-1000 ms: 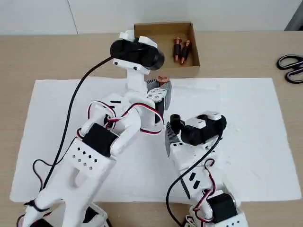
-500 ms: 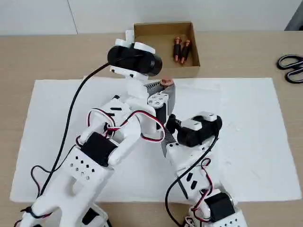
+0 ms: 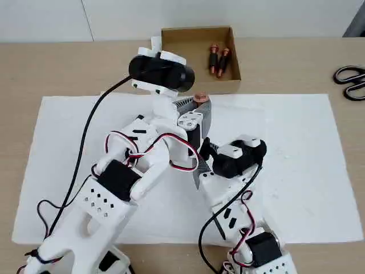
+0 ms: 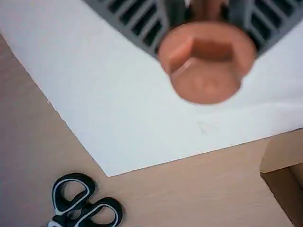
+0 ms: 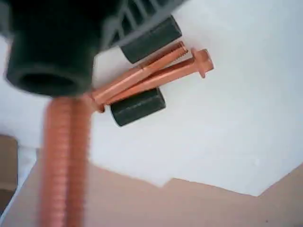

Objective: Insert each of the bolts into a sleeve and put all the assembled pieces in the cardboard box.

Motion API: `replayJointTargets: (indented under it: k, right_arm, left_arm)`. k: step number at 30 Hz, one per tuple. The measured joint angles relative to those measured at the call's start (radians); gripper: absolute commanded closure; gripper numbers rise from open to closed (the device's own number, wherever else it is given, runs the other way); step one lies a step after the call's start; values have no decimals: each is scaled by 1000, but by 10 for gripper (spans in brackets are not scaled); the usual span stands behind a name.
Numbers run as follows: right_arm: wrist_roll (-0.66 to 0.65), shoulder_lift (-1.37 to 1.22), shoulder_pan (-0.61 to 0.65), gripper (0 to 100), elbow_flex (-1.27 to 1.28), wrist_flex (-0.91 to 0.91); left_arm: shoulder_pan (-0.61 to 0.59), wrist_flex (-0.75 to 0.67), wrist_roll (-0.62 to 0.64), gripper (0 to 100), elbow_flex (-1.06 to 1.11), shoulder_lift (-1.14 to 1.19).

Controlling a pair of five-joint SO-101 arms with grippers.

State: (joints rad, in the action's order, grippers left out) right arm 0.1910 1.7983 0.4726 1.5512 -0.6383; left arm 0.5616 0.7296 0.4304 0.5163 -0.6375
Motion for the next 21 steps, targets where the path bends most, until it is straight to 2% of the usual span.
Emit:
replayJointTargets:
  k: [10, 21]
  right_arm:
    - [0, 0, 2, 995, 2, 0]
    - [0, 0, 2, 995, 2, 0]
  left_arm:
    - [2, -91, 0, 994, 95, 0]
    - [2, -95, 0, 994, 100, 0]
